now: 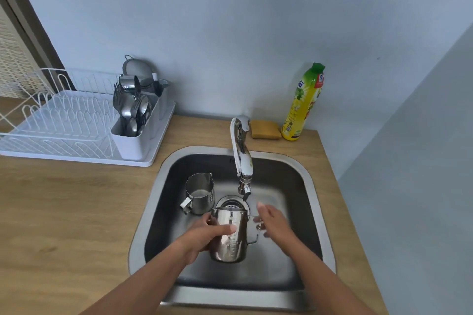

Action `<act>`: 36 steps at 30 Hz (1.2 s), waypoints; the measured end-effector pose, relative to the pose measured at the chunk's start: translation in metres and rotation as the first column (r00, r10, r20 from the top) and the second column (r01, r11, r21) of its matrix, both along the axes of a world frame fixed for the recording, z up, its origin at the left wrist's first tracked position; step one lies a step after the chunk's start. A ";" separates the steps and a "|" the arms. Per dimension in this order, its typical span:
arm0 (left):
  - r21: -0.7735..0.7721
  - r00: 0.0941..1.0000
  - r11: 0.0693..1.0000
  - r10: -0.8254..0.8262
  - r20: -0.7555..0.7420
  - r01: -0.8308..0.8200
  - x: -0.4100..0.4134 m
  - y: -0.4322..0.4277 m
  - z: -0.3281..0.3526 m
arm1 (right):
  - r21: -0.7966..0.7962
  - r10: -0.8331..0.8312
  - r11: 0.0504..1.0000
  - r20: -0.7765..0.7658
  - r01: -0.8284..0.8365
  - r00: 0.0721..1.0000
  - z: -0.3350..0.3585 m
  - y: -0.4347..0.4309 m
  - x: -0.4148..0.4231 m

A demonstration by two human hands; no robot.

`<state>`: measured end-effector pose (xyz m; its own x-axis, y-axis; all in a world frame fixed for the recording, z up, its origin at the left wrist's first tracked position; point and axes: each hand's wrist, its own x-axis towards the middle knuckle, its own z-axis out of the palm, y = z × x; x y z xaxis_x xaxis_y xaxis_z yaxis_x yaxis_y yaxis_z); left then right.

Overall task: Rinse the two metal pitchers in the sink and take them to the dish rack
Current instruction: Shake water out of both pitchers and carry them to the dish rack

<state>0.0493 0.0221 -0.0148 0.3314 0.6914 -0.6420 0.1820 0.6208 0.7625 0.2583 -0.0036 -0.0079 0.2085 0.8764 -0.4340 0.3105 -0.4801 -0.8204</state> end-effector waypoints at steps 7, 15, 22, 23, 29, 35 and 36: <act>0.075 0.993 0.993 -0.092 0.078 0.087 -0.010 -0.002 -0.011 | -0.106 -0.121 0.989 -0.203 0.101 0.972 -0.003 -0.031 -0.016; 0.211 0.914 0.896 0.405 -0.031 -0.390 -0.031 0.016 -0.009 | -0.140 -0.315 0.949 -0.337 0.284 0.887 0.006 -0.040 -0.018; 0.077 0.977 0.974 0.213 -0.011 -0.211 -0.052 0.049 -0.025 | -0.075 -0.496 0.867 -0.231 0.493 0.837 0.024 -0.042 -0.015; 0.087 0.979 0.976 0.204 -0.023 -0.202 -0.053 0.051 -0.029 | -0.063 -0.506 0.861 -0.225 0.505 0.833 0.027 -0.042 -0.016; 0.311 0.972 0.950 0.096 -0.214 -0.026 -0.058 0.053 -0.046 | 0.033 -0.456 0.887 -0.076 0.460 0.887 0.030 -0.043 -0.021; 0.544 0.938 0.812 -0.015 -0.347 0.214 -0.056 0.051 -0.024 | 0.107 -0.150 0.988 0.411 0.115 0.899 0.035 -0.044 -0.024; 0.551 0.933 0.799 -0.035 -0.358 0.242 -0.058 0.050 -0.020 | 0.079 -0.089 0.995 0.481 0.058 0.872 0.035 -0.043 -0.026</act>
